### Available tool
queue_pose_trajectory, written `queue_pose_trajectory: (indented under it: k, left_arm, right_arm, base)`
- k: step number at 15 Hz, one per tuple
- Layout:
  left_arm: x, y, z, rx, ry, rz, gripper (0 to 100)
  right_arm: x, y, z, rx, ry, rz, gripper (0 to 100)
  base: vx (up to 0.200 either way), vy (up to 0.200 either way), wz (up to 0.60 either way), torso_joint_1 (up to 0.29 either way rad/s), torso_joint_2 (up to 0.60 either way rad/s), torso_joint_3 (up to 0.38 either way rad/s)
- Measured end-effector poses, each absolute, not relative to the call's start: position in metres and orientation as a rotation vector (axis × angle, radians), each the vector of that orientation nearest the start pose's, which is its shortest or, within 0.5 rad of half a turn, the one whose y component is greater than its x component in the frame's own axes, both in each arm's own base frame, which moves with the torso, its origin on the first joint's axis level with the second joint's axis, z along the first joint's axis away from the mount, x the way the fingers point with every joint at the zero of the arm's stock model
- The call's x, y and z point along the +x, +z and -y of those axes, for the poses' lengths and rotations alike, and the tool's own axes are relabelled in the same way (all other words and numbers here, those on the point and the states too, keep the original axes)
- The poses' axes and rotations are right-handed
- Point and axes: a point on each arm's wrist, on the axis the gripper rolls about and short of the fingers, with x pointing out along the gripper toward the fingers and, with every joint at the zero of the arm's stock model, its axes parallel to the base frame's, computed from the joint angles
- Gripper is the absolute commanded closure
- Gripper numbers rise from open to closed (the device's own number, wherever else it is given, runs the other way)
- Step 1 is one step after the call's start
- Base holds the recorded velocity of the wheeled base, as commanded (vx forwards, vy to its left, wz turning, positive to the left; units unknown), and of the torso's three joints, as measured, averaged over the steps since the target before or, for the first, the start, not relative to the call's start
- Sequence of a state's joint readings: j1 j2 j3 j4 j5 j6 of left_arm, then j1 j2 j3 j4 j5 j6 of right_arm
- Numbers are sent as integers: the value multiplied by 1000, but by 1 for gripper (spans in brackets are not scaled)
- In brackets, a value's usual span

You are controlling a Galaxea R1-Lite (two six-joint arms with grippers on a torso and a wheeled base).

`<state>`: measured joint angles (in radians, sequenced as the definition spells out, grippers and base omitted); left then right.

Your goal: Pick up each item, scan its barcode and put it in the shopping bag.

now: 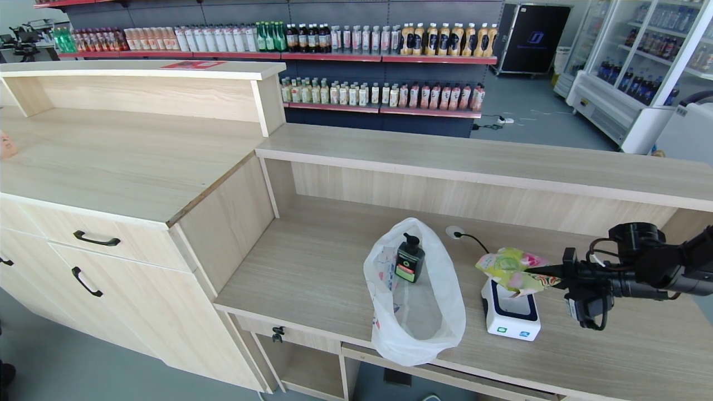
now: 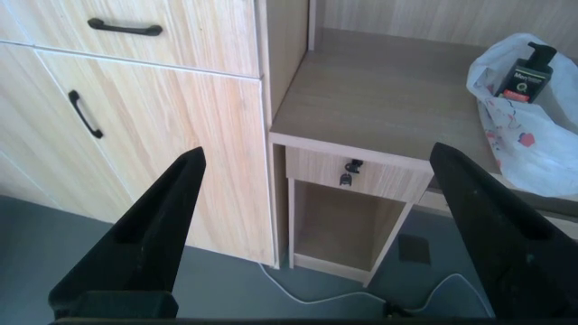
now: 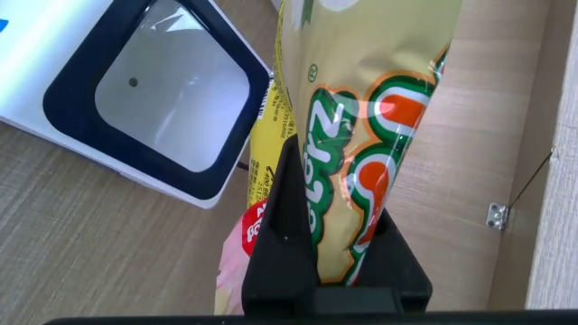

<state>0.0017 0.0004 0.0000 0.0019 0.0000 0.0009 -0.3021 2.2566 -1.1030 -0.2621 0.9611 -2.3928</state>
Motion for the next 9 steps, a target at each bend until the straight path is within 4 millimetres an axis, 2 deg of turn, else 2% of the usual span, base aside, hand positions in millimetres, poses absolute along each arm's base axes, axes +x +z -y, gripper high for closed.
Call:
queue_pose_trajectory:
  k: [9]
  left_arm:
    - [-23,75,0,0,1,-2,0]
  right_arm:
    - [366,35,100,-1670,1016,337,100]
  base:
    - [0,0,0,0,0,0]
